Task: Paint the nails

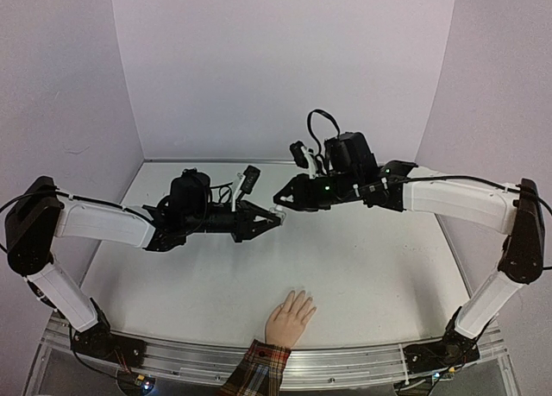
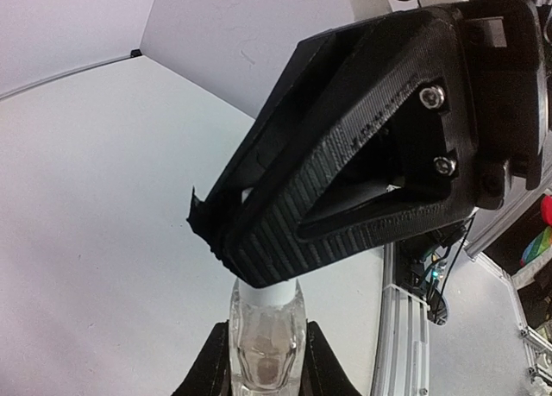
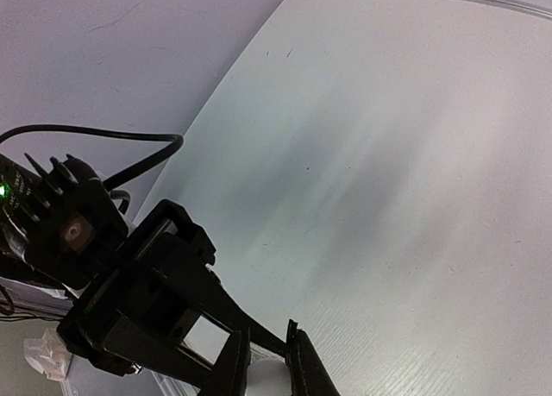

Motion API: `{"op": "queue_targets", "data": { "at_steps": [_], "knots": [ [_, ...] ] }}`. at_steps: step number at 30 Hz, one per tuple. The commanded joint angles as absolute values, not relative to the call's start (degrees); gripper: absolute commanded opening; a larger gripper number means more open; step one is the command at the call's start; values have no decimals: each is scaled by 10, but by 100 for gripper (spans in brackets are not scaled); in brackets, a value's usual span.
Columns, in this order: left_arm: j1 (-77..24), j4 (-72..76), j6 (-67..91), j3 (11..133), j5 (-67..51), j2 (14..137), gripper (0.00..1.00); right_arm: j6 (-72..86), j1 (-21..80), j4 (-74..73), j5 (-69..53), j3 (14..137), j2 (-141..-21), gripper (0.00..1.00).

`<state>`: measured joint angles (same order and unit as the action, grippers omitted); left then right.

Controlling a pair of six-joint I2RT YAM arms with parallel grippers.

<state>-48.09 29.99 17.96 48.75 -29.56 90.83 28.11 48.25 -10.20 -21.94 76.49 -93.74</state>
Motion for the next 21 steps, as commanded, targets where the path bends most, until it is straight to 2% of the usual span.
{"op": "queue_targets", "data": {
  "at_steps": [1, 3, 4, 5, 10, 16, 21],
  "knots": [
    [-486, 318, 152, 501, -240, 882, 0, 279, 492, -96, -198, 782, -919, 28],
    [-498, 301, 115, 502, -195, 874, 0, 280, 492, -124, -166, 787, -914, 57],
    [-509, 287, 88, 505, -165, 871, 0, 286, 492, -143, -147, 794, -912, 66],
    [-522, 277, 58, 508, -134, 869, 0, 293, 492, -165, -129, 804, -913, 69],
    [-562, 256, -25, 516, -7, 874, 0, 348, 492, -214, -99, 842, -921, 65],
    [-574, 275, -25, 514, 50, 874, 0, 360, 497, -229, -109, 867, -946, 48],
    [-576, 278, -20, 517, 61, 874, 0, 349, 510, -229, -118, 871, -958, 48]
  ]
}}
